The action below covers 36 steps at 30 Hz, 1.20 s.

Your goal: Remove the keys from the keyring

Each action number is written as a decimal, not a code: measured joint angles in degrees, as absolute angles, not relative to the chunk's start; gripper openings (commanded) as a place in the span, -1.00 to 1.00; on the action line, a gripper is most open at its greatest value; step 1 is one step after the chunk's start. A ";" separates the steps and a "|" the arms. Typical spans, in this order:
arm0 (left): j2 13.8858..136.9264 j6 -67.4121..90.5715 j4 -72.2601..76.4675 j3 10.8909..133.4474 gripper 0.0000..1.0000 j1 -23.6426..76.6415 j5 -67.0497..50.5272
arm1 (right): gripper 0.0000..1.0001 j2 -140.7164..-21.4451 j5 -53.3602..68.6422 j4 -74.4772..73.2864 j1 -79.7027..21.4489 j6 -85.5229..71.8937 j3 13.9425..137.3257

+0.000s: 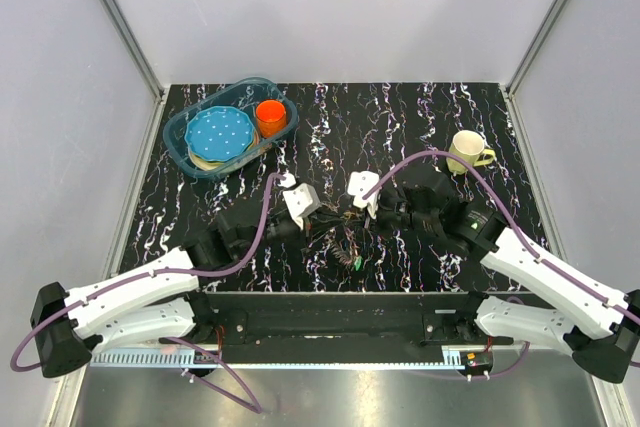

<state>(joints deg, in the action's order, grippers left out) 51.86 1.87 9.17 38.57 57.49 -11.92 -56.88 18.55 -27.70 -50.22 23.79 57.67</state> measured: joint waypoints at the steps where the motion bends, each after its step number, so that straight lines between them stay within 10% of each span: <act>1: 51.79 1.39 9.26 38.54 -1.00 57.56 -11.99 | -0.97 -56.99 18.65 -27.94 -50.22 23.49 57.95; 36: 51.96 -10.35 9.85 36.18 -1.00 58.19 -14.11 | -1.00 -60.80 17.89 -35.70 -50.26 14.61 61.58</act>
